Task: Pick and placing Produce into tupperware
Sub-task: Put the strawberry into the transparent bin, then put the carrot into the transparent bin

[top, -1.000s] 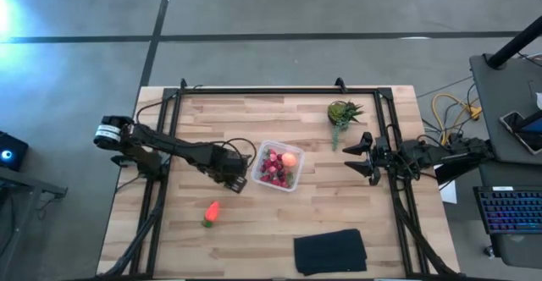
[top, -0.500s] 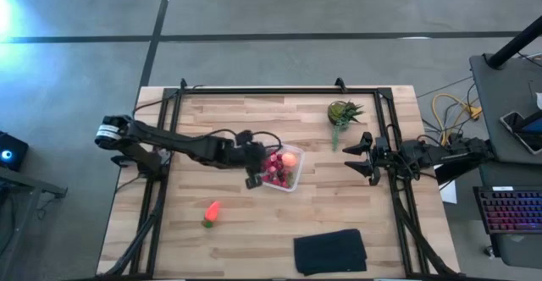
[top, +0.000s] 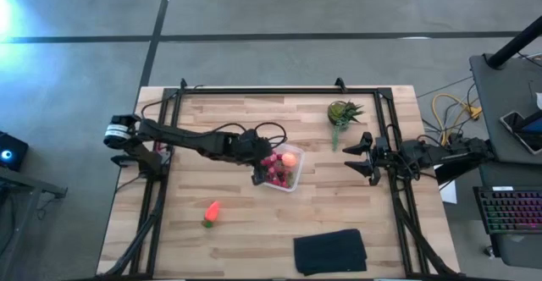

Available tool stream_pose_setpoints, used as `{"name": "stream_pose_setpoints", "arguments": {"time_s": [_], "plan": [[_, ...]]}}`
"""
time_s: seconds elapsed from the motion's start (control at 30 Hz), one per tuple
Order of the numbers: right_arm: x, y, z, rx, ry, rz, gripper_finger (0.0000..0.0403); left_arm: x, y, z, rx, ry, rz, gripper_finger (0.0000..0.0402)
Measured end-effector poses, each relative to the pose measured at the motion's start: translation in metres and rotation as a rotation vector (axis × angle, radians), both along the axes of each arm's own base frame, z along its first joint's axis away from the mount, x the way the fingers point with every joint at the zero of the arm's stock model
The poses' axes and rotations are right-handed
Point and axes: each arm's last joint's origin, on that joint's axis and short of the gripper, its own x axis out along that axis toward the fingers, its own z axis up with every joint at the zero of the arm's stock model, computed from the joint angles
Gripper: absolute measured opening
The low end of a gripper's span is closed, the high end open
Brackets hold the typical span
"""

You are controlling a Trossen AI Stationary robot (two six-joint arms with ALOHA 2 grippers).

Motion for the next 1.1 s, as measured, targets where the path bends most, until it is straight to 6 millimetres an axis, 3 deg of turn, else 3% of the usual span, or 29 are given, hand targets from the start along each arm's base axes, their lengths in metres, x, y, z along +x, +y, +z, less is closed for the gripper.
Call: {"name": "stream_pose_setpoints", "arguments": {"time_s": [0.17,0.43,0.53,0.8,1.1], "plan": [[0.0,0.0,0.0,0.0,0.0,0.0,0.0246,-0.015,0.0,0.002,-0.05,0.094,0.067,0.03],[0.0,0.0,0.0,0.0,0.0,0.0,0.0247,-0.085,-0.013,0.003,-0.469,0.548,0.624,0.0308],[0.0,0.0,0.0,0.0,0.0,0.0,0.0245,-0.093,-0.027,0.001,-0.607,0.627,0.616,0.0308],[0.0,0.0,0.0,0.0,0.0,0.0,0.0244,-0.101,-0.061,-0.009,-0.637,0.655,0.607,0.0308],[0.0,0.0,0.0,0.0,0.0,0.0,0.0243,-0.106,-0.085,-0.037,-0.689,0.62,0.586,0.0309]]}}
